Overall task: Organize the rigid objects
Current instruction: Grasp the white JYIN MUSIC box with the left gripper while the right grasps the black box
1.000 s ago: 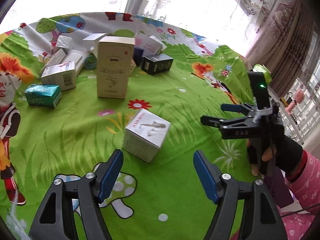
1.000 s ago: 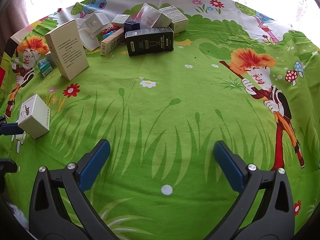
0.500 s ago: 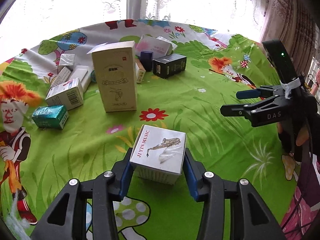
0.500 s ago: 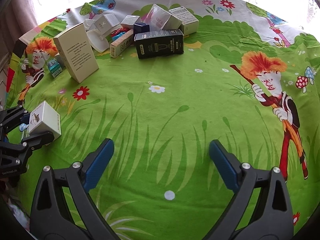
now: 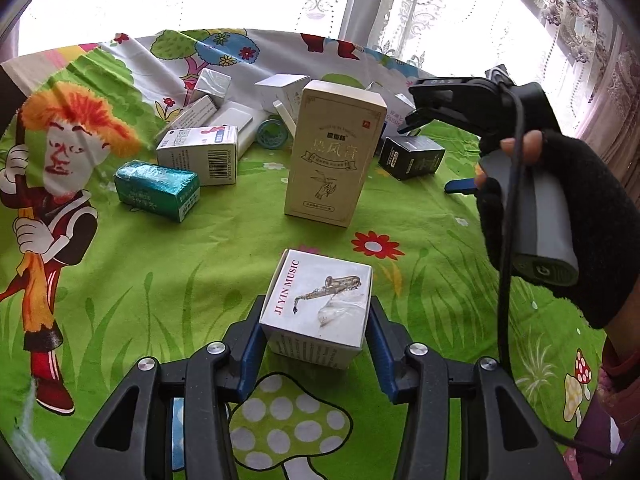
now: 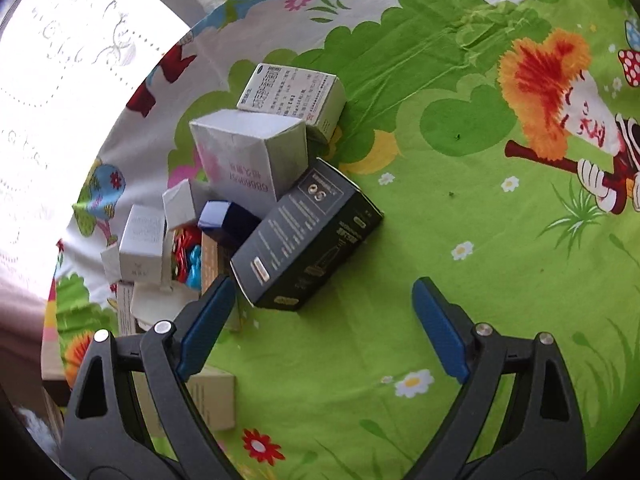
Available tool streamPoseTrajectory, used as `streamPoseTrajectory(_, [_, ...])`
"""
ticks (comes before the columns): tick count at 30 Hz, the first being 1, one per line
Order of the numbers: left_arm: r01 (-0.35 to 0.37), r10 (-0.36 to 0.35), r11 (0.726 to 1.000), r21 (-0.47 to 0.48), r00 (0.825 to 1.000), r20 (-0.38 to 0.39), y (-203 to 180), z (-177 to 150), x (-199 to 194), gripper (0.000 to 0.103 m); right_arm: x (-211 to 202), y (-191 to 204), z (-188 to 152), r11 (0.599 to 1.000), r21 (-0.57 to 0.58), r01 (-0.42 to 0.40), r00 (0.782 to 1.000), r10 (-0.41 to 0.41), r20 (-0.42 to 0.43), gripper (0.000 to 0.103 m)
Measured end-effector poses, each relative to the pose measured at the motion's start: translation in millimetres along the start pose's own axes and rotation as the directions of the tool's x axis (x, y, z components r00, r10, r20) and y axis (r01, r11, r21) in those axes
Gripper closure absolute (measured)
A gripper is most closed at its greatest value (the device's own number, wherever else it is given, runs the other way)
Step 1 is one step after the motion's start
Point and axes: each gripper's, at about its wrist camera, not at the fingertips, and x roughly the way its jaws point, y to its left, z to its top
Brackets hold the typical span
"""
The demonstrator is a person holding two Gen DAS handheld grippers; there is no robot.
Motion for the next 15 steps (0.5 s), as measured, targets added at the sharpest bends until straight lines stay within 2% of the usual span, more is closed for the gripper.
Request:
streamPoseTrajectory(2, [0.006,-0.006,1.0,-0.004,1.0,0.005,1.7,-0.2,-0.7,0.055,9.9,15.0,3.9,0.991,-0.028,0.134,0.991,-0.133,0.032,0.01])
streamPoseTrajectory(4, [0.009,-0.009,1.0,-0.009,1.0,0.009,2.8,-0.5,-1.4,0.055,12.4,28.4,5.2,0.977,-0.095,0.19,0.978,-0.18,0.104,0.01])
streamPoseTrajectory(7, [0.023,-0.023,1.0,-0.016,1.0,0.009,4.4,0.0,-1.2,0.055,9.5,35.9,7.1,0.955,-0.217,0.202,0.976,-0.179,0.122,0.011])
streamPoseTrajectory(8, [0.025,-0.025,1.0,-0.015,1.0,0.009,4.6,0.3,-0.8,0.055,7.3,27.5,11.2,0.968,-0.192,0.162,0.985,-0.146,0.091,0.013])
streamPoseTrajectory(10, [0.035,-0.035,0.999,-0.009,0.999,0.004,3.5,0.5,0.8,0.055,8.6,-3.5,23.6,1.0,0.005,-0.007,1.0,0.007,-0.023,0.017])
streamPoseTrajectory(11, [0.039,-0.039,0.999,-0.008,0.999,-0.001,2.9,0.9,2.3,0.055,8.5,-16.1,28.8,0.993,0.105,-0.06,0.997,0.064,-0.041,0.017])
streamPoseTrajectory(12, [0.04,-0.04,0.999,-0.007,0.999,-0.007,2.8,1.1,3.7,0.055,5.6,-20.8,33.7,0.987,0.153,-0.049,0.998,0.054,-0.029,0.017])
streamPoseTrajectory(13, [0.041,-0.041,0.999,-0.008,0.999,-0.009,3.0,1.2,4.4,0.055,4.0,-18.5,38.3,0.989,0.151,-0.001,1.0,0.003,-0.016,0.017])
streamPoseTrajectory(15, [0.045,-0.045,0.999,-0.012,0.999,-0.008,3.4,1.0,4.2,0.055,9.3,-3.9,43.4,0.993,0.096,0.074,0.997,-0.074,-0.006,0.017])
